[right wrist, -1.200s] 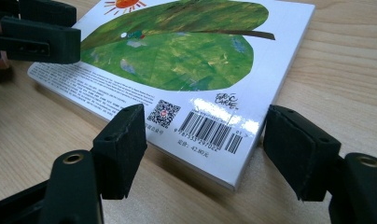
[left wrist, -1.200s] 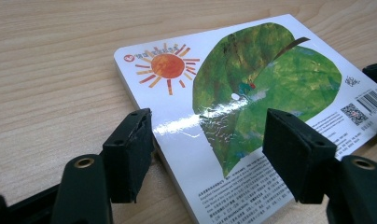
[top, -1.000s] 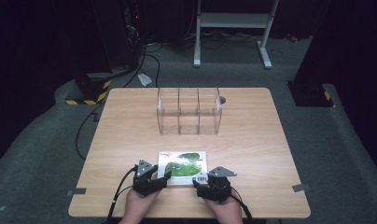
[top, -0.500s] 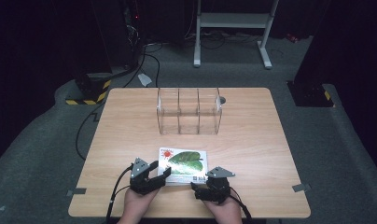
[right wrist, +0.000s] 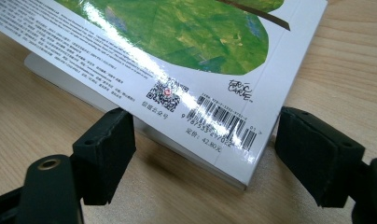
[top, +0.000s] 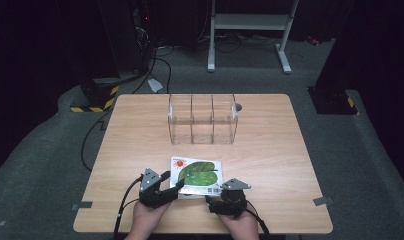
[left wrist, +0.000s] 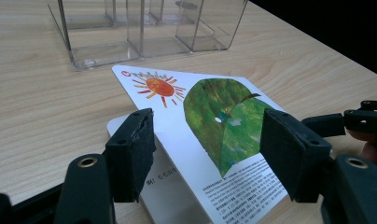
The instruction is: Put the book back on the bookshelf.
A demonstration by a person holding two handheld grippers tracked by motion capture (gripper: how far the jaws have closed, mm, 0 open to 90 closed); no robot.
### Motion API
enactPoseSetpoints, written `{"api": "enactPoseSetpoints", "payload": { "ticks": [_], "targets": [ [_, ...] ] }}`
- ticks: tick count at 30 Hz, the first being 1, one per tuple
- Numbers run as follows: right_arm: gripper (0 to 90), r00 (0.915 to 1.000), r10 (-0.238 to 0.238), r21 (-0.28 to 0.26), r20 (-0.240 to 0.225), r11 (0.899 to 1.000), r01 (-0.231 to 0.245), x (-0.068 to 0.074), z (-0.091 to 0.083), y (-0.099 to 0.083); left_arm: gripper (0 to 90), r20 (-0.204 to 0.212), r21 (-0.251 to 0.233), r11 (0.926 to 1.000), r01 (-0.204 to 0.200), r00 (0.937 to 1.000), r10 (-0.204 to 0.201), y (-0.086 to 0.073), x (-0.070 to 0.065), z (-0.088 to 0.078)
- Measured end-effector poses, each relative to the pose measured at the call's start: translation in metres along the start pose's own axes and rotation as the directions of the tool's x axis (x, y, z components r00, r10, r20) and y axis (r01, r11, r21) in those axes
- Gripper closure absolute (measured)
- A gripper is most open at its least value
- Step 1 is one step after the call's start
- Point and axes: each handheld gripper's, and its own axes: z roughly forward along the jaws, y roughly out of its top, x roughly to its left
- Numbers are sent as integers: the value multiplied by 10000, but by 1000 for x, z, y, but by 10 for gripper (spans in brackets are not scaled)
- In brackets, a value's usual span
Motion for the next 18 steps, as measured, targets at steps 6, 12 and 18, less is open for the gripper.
{"api": "enactPoseSetpoints", "payload": {
  "ticks": [6, 12, 18],
  "targets": [
    [208, 10000, -55, -18, 27, 10000, 55, 0, 0, 0, 337, 408, 362, 9984, 436, 9982, -451, 0, 10, 5],
    [213, 9999, -90, -11, 49, 10000, 90, 0, 0, 0, 348, 797, 1004, 9867, 1279, 9875, -1361, 3, 28, 20],
    [213, 9999, -99, -14, 68, 9999, 99, 1, 0, 0, 407, 999, 1516, 9815, 1169, 9861, -1329, 4, 30, 32]
  ]
}}
